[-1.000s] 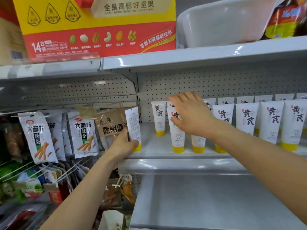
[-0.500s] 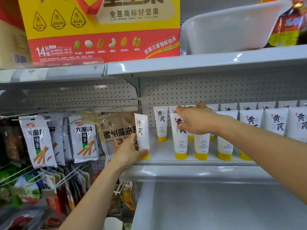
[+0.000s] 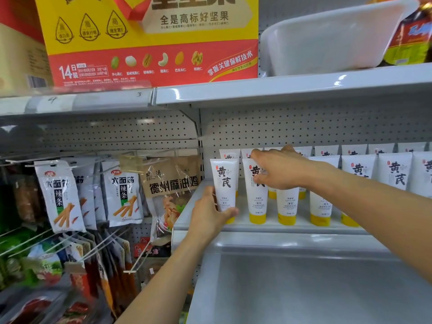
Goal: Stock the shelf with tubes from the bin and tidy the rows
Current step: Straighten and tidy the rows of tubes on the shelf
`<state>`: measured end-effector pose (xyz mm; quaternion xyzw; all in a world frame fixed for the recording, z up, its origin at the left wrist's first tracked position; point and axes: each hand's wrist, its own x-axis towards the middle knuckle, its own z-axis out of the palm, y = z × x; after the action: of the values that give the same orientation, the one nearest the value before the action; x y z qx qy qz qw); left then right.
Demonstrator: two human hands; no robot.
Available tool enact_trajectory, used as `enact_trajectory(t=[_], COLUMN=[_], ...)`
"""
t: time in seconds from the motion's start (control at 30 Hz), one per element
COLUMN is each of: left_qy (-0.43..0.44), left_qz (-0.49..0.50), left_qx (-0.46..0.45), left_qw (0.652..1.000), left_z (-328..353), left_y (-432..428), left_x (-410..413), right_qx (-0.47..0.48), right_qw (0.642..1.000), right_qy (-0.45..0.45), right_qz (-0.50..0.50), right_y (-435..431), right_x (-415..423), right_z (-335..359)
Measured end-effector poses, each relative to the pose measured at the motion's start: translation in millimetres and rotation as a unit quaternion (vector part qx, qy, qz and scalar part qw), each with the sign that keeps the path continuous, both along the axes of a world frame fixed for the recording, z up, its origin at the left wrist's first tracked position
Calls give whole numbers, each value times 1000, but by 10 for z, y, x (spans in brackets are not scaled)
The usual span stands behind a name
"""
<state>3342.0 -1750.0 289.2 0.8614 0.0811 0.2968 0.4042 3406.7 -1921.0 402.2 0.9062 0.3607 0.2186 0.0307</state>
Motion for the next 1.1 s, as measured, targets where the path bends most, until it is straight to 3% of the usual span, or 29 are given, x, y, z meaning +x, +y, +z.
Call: enact_trajectory(t=[0.87,0.97,1.03,1.1], left_qy=[1,5,3,-1], left_qz=[-12,-35,-37,-39], left_qx=[16,-4,-9,-4], left_qw=[1000,999,999,999], left_z=[-15,-26,-27,-28], left_y=[-81,-49,-16,-13], left_x=[-11,-40,-70,-83], right_qx=[-1,118,224,249], right_qw=[1000,987,956,945], right_qy=[-9,-104,-165,-181], right_qz=[-10,31,91,111], right_y=[-63,-175,-245,-335], right_x=[-98,-189,-283,-359], right_z=[-28,-161,-320,-555])
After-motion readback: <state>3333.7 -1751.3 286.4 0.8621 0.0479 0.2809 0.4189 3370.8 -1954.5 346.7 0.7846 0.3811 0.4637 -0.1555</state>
